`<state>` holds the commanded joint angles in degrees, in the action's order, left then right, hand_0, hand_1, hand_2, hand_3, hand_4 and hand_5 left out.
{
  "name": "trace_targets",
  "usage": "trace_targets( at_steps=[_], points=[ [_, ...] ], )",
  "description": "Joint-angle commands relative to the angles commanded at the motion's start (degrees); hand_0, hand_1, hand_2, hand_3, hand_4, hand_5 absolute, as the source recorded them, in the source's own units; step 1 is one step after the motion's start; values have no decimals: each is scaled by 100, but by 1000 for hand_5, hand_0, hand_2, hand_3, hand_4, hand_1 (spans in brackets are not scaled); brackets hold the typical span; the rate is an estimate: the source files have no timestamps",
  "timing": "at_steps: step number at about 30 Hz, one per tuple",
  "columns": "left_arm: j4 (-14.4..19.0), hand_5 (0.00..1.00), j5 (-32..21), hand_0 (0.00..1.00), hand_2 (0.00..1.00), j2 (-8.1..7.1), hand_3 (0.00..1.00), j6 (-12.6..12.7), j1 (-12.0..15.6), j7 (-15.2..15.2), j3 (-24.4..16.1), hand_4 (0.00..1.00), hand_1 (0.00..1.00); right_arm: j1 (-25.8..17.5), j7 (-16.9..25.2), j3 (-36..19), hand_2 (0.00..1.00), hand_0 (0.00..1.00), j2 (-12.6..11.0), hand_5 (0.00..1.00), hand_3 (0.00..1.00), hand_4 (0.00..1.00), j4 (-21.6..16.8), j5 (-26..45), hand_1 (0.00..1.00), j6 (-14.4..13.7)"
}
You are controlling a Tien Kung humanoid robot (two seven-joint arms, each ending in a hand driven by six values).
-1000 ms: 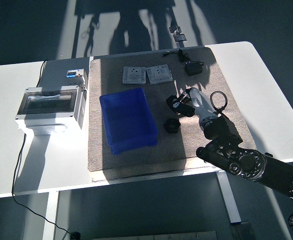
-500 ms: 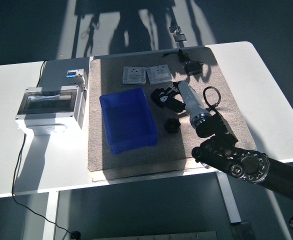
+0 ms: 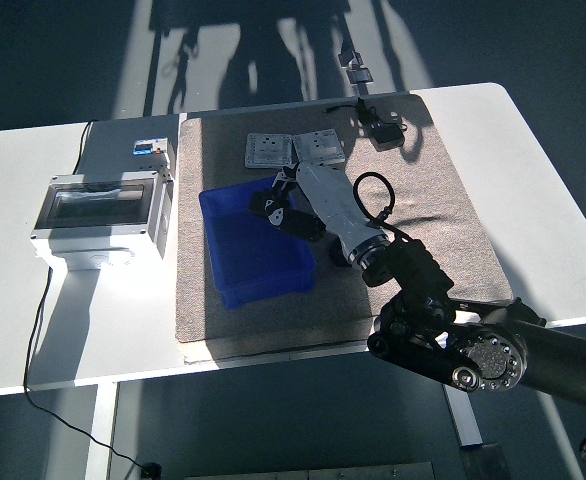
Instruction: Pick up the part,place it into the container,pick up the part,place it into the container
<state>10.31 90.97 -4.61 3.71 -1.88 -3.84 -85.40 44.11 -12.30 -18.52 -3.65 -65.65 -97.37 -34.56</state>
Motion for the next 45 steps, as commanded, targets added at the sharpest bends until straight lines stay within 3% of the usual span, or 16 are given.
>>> trace_targets(
  at_steps=[6, 7, 12, 13, 18, 19, 24, 26, 31, 39, 45],
  points=[
    [0, 871, -15, 675, 443, -4, 572, -4, -6, 4, 8, 621, 578, 40, 115, 101, 439, 764, 43, 2, 295, 423, 134, -534, 613, 149],
    [0, 868, -13, 675, 443, -4, 571, -7, -7, 2, 7, 622, 577, 39, 161, 84, 540, 758, 49, 2, 295, 530, 142, -570, 633, 204],
    [0, 868, 1, 675, 443, -8, 571, -12, -16, -3, -4, 622, 577, 51, 240, 74, 540, 758, 64, 2, 295, 530, 161, -665, 633, 580],
    [0, 854, 2, 675, 442, -9, 570, -12, -19, -2, -6, 637, 577, 56, 208, 83, 700, 788, 65, 102, 640, 732, 162, -702, 727, 683],
    [0, 854, -1, 675, 442, -17, 570, -3, -20, 3, -18, 637, 577, 69, -118, 93, 700, 788, 58, 102, 640, 732, 168, -953, 727, 1223],
    [0, 852, 1, 675, 441, -19, 569, -2, -18, 4, -21, 641, 577, 71, -142, 95, 835, 857, 48, 171, 788, 805, 159, -951, 829, 1267],
    [0, 852, 10, 675, 441, -25, 569, 4, -4, 4, -33, 641, 577, 106, -203, 119, 835, 857, -37, 171, 788, 805, -29, -604, 829, 1174],
    [0, 850, 15, 675, 438, -24, 568, 5, -2, 3, -29, 641, 577, 76, -217, 53, 869, 870, -72, 220, 833, 840, -133, -419, 850, 1030],
    [0, 848, 21, 675, 440, -19, 568, 9, -4, 3, -28, 642, 577, -200, -496, -482, 846, 858, -246, 217, 801, 820, -479, -499, 829, 857],
    [0, 844, -168, 675, 439, 11, 564, 53, 25, 26, 41, 643, 577, -840, -1482, -1478, 807, 869, -880, 197, 793, 787, -939, -1080, 818, 1905],
    [0, 844, -84, 675, 438, 36, 562, 40, 9, 12, 34, 640, 576, -844, -1665, -1375, 830, 895, -769, 180, 814, 783, -706, -901, 825, 2701]
  ],
)
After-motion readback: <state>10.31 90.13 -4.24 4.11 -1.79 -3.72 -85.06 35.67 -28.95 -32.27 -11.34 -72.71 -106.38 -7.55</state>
